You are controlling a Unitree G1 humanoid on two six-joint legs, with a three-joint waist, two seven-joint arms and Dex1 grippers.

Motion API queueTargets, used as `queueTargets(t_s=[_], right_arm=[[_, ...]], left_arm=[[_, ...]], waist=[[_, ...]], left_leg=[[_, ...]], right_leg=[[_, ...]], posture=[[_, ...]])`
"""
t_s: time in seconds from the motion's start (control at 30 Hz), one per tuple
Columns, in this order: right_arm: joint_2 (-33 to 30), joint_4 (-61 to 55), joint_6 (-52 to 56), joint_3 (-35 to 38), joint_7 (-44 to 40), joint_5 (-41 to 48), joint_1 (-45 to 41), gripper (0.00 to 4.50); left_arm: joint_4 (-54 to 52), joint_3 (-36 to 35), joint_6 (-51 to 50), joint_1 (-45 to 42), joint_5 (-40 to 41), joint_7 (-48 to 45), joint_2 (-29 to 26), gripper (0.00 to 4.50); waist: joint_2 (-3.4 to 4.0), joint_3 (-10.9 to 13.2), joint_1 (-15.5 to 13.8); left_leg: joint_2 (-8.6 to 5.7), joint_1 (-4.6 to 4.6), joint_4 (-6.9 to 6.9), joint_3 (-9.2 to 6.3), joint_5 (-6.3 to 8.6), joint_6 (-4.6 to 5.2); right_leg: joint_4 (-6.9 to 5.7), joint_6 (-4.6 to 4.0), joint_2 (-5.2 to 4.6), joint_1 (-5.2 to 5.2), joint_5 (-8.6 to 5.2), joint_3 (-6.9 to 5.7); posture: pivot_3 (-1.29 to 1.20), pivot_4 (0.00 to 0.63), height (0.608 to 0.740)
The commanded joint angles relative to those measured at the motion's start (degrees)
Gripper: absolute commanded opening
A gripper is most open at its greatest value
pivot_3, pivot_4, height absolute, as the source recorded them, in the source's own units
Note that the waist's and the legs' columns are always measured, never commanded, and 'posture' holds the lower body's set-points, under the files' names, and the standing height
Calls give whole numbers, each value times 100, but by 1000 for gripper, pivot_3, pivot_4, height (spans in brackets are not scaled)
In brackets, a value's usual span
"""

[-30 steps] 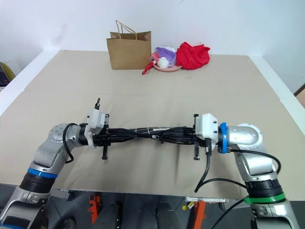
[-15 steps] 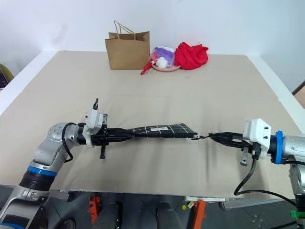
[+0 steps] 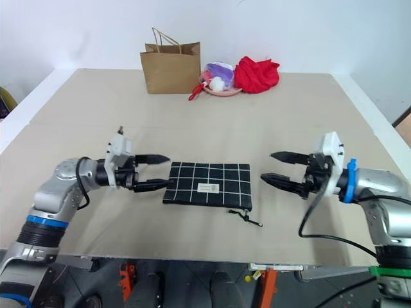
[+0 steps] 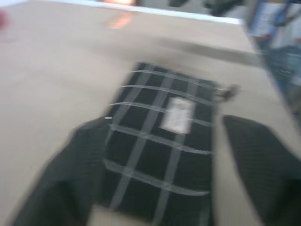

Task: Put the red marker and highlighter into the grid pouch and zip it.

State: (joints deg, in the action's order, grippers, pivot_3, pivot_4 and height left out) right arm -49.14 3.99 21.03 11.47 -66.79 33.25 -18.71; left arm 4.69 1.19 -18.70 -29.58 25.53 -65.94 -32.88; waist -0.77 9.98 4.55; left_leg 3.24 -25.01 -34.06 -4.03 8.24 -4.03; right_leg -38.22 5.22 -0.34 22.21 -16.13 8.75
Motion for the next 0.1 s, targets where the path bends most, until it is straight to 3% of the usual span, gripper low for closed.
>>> queueTargets(t_s=[0.03, 0.1], right_arm=[[267, 475, -273, 77, 465, -313, -226, 4457], [400, 672, -507, 72, 610, -524, -233, 4457]], left_arm=[[-13, -444, 157, 171, -235, 683, -94, 4470], [-85, -557, 353, 359, -484, 1061, -98, 4470]], waist=[[0, 0, -7], [0, 0, -7]], left_leg=[[0, 0, 1, 0, 0, 0], [-1, -2, 2, 0, 0, 0]], right_leg=[[0, 1, 0, 0, -1, 0], [2, 2, -2, 0, -2, 0]], posture=[[0, 150, 740], [0, 150, 740]])
